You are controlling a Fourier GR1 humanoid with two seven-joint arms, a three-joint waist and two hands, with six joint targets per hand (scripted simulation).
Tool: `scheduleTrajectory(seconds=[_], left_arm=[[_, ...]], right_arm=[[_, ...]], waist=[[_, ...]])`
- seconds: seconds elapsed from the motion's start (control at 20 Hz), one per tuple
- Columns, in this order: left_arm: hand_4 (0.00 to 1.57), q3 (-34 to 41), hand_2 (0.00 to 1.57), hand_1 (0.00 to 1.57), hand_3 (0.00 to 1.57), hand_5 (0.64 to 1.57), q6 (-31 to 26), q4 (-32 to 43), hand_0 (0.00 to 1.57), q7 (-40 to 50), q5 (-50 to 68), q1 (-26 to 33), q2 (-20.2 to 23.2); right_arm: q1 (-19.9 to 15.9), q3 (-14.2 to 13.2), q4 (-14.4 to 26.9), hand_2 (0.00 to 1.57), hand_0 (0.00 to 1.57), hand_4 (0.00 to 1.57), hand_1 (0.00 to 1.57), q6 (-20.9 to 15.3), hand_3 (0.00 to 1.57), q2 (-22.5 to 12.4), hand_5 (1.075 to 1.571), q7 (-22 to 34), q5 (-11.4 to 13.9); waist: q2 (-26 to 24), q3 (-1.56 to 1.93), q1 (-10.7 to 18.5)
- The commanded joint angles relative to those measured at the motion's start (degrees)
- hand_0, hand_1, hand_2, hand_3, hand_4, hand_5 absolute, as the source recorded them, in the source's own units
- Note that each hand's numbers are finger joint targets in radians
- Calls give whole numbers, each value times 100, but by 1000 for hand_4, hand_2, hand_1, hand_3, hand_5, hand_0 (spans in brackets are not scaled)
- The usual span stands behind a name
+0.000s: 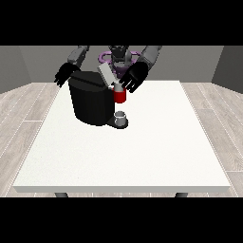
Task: Insert the coffee pod into the coffee machine and close the lid
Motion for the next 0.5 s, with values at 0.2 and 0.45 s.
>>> scheduleTrajectory(seconds=[0.2,0.45], left_arm=[[450,-114,1178,1152,1020,1571,49,-17,1152,-88,-133,70,-151],[393,-112,1108,1056,937,1571,6,-54,1056,-196,-197,147,28]], right_arm=[[-140,-2,21,0,0,403,0,-223,0,36,1571,175,94],[226,-101,193,0,0,380,0,-70,0,-5,1571,-356,-23]], waist=[[-3,-11,120],[35,-9,100]])
